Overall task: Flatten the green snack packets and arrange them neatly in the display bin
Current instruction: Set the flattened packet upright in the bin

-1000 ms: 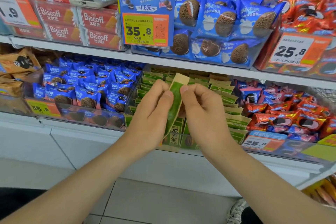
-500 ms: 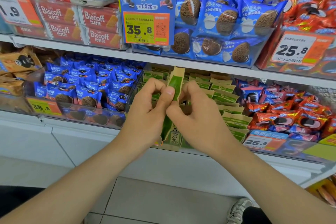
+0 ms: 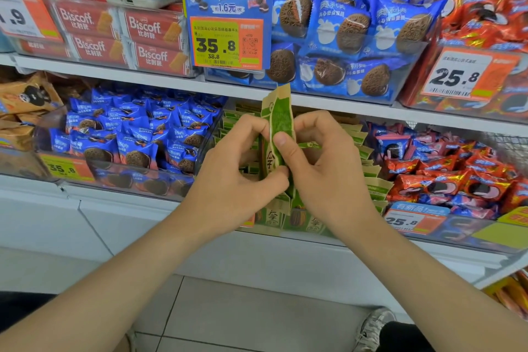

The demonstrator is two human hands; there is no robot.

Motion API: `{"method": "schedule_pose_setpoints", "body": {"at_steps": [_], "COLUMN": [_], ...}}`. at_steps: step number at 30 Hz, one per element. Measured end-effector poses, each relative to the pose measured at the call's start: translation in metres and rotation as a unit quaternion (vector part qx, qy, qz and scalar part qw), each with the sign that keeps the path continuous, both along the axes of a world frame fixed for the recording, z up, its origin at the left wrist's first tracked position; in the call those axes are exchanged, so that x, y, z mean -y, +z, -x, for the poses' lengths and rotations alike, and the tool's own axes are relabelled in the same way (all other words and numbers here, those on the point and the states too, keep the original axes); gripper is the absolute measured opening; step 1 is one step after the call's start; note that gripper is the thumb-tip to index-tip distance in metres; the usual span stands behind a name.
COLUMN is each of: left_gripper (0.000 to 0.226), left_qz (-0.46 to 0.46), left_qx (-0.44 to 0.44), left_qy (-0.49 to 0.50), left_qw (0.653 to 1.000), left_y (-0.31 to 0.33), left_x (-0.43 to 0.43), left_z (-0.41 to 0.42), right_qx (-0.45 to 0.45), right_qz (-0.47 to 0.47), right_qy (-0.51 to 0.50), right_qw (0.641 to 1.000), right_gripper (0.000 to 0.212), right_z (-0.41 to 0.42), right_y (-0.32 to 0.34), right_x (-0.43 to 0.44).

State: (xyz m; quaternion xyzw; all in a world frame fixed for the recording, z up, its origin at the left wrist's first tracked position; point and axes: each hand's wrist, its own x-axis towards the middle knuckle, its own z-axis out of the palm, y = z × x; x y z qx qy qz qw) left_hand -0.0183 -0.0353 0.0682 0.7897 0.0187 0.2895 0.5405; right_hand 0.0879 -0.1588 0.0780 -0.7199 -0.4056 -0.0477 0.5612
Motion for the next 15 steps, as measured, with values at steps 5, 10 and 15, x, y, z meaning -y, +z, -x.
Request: {"method": "schedule_pose_setpoints", "body": {"at_steps": [5,10,15], "left_gripper": [0.032,0.037,0.035], "left_qz": [0.023,0.116,0.215], "left_qx": [0.006,0.026,0.034], "left_qy": [0.001,-0.013,-0.017], "left_qw": [1.0,0.993,0.976], "left_y": [0.0,0.007,0.004], "left_x": [-0.005,-0.011,-0.004], "left_z": [-0.002,-0.002,-0.002], "right_qx": [-0.031,-0.142,-0.155], "right_qz": [0.005,-0.004,0.029], "right_qy": [0.014,0.115,0.153], "right_qw": [0.999,0.983,0.976], "right_gripper": [0.014,0.024,0.034], "right_z": [-0.002,-0.003,0.0], "right_y": [0.003,0.013,0.013], "right_x": [0.002,0.007,0.01]}}
